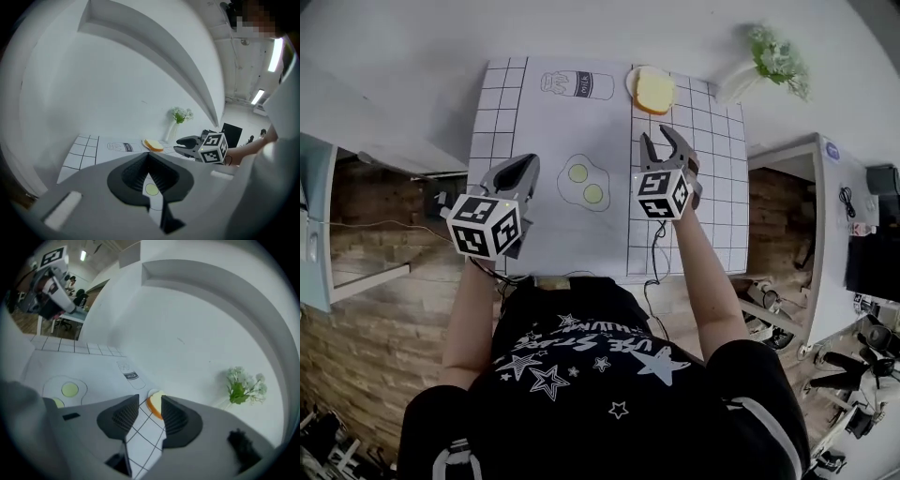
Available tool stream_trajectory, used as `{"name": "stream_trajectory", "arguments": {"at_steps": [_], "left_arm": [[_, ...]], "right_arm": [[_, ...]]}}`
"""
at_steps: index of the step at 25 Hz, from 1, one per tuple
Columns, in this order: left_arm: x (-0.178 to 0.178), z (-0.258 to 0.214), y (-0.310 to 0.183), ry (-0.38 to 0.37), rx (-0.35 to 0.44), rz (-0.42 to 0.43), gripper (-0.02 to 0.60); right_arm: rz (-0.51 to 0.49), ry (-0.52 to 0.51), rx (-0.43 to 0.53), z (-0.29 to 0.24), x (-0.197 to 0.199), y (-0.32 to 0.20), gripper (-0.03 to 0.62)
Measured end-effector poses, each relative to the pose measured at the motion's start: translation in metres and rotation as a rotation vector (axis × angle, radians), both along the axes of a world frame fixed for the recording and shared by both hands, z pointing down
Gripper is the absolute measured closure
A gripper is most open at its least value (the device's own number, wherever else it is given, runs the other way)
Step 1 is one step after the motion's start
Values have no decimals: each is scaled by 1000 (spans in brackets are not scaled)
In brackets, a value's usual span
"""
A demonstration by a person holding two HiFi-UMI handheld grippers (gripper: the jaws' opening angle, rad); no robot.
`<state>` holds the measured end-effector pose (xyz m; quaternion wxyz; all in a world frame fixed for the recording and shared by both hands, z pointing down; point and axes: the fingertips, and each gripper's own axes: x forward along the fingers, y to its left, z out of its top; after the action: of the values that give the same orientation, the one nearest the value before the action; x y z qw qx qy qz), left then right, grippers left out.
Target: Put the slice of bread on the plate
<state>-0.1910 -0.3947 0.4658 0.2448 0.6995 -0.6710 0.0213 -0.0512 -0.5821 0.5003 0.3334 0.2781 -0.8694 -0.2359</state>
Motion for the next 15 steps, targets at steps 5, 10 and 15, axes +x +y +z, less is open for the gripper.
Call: {"name": "stream_trajectory", "arguments": {"at_steps": [5, 10, 15], "left_arm": [[-12, -15, 26, 12, 52, 60, 572], [-14, -27, 61, 3, 83, 140, 572], [-14, -31, 88, 1, 112, 241, 572]], "right_arm": [[133, -187, -122, -37, -1, 42, 440], [204, -399, -283, -54, -1, 98, 479], [251, -459, -256, -67, 4, 155, 536]]}}
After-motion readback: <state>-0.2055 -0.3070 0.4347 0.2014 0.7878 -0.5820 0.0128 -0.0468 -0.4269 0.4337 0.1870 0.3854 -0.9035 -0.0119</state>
